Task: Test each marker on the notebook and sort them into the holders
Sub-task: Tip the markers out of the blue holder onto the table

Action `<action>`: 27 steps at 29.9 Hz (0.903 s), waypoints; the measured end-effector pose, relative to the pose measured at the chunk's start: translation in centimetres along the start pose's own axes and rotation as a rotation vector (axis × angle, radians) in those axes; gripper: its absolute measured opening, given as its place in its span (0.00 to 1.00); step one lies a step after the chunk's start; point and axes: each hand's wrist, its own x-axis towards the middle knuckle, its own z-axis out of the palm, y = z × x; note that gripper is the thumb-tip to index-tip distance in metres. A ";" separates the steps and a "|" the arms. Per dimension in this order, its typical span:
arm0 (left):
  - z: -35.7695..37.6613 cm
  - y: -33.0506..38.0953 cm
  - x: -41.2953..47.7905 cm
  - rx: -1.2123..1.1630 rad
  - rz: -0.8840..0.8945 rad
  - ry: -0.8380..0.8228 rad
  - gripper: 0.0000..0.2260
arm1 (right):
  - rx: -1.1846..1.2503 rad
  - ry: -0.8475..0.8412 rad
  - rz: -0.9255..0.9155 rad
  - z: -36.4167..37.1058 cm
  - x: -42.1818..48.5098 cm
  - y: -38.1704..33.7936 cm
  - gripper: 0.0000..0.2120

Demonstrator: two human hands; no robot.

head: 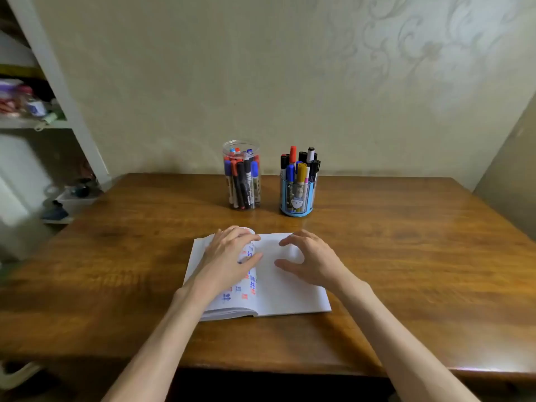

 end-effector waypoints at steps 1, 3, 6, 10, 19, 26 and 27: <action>0.0 0.0 0.1 -0.011 -0.008 -0.008 0.20 | 0.017 -0.009 -0.003 0.1 0.1 0.1 0.24; 0.2 -0.2 0.6 -0.014 -0.029 -0.002 0.20 | 0.025 -0.028 -0.011 0.4 0.5 0.2 0.29; 0.6 -0.5 1.1 0.001 -0.053 -0.043 0.19 | -0.005 -0.059 -0.029 1.3 0.9 0.5 0.36; 1.0 -0.9 2.0 0.004 -0.077 -0.075 0.22 | 0.001 -0.063 -0.043 1.7 1.3 1.5 0.38; 2.6 -2.5 2.7 -0.126 -0.095 -0.044 0.20 | 0.078 -0.032 -0.061 2.2 2.7 3.6 0.38; 3.0 -3.0 2.3 -0.115 -0.078 -0.024 0.21 | 0.102 -0.053 -0.050 1.6 2.6 3.6 0.39; 3.1 -2.9 2.3 -0.115 -0.073 -0.024 0.21 | 0.105 -0.053 -0.044 1.4 2.4 3.7 0.40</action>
